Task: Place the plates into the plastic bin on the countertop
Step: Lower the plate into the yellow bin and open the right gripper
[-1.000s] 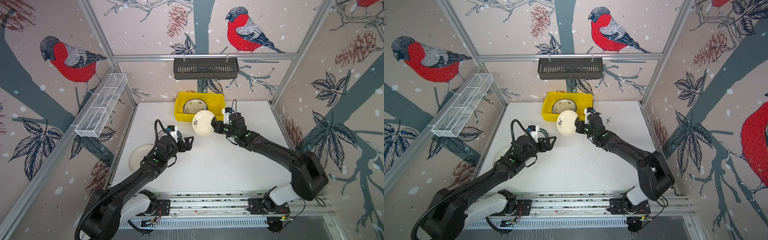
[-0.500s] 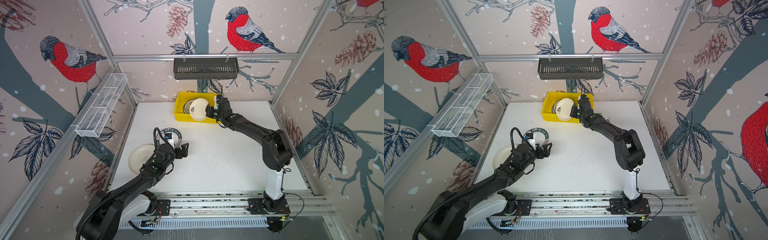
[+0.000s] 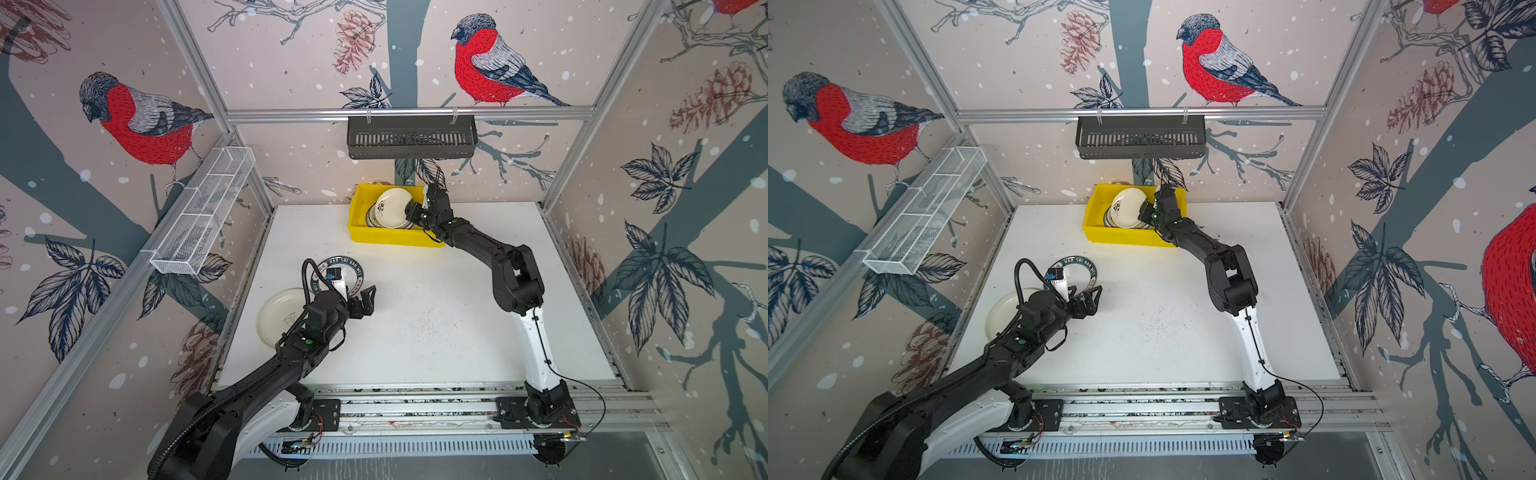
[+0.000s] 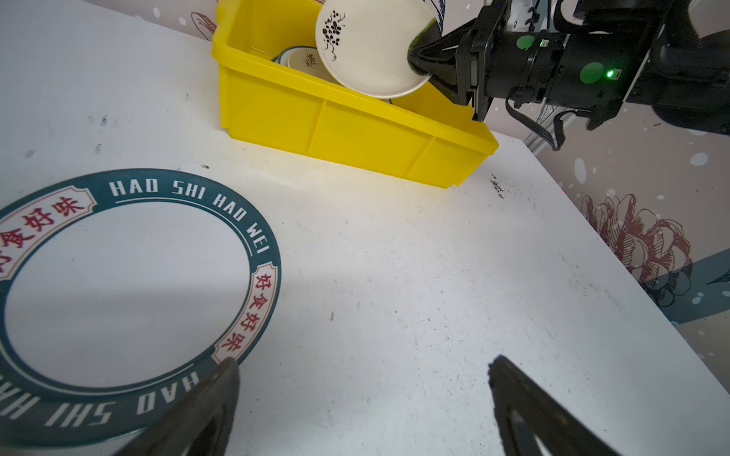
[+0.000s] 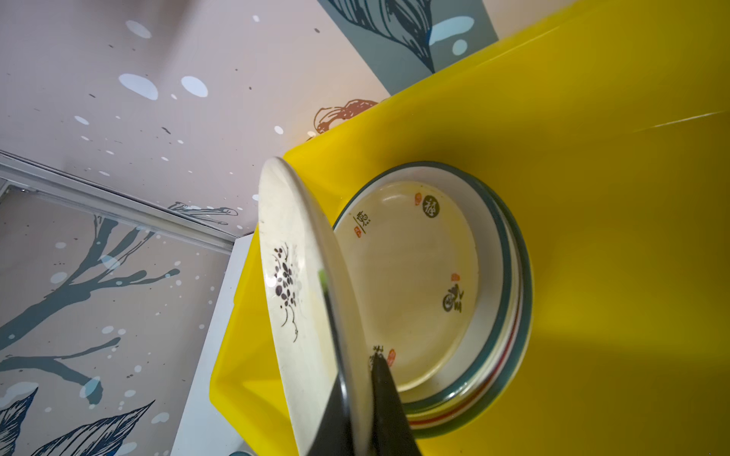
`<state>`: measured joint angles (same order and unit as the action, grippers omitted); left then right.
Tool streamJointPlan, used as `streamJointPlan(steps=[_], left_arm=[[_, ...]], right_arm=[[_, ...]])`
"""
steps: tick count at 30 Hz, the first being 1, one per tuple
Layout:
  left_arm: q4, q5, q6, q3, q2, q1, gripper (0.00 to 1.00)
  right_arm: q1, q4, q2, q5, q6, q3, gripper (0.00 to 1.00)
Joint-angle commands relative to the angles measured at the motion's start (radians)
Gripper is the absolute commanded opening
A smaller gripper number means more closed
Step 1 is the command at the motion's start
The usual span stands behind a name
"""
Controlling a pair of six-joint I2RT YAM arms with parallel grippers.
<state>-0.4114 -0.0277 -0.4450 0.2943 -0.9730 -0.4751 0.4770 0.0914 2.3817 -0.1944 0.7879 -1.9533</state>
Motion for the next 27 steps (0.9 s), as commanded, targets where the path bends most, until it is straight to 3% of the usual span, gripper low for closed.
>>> streamJointPlan(steps=[1,15,21,27], left_arm=[[-0.013,-0.023,0.019,0.009,0.0,0.001,0.98],[-0.023,-0.011,0.023,0.02,-0.054,0.001,0.98],[-0.012,-0.021,0.028,0.023,-0.055,0.003,0.98],[-0.011,-0.016,0.029,0.027,-0.067,0.004,0.98]], right_arm=[[-0.002,0.041,0.025,-0.005,0.027,-0.027,0.0],[0.004,-0.086,0.143,0.014,-0.027,-0.187,0.03],[0.0,-0.083,0.157,-0.034,-0.027,-0.194,0.37],[0.0,-0.095,0.154,-0.043,-0.051,-0.204,0.59]])
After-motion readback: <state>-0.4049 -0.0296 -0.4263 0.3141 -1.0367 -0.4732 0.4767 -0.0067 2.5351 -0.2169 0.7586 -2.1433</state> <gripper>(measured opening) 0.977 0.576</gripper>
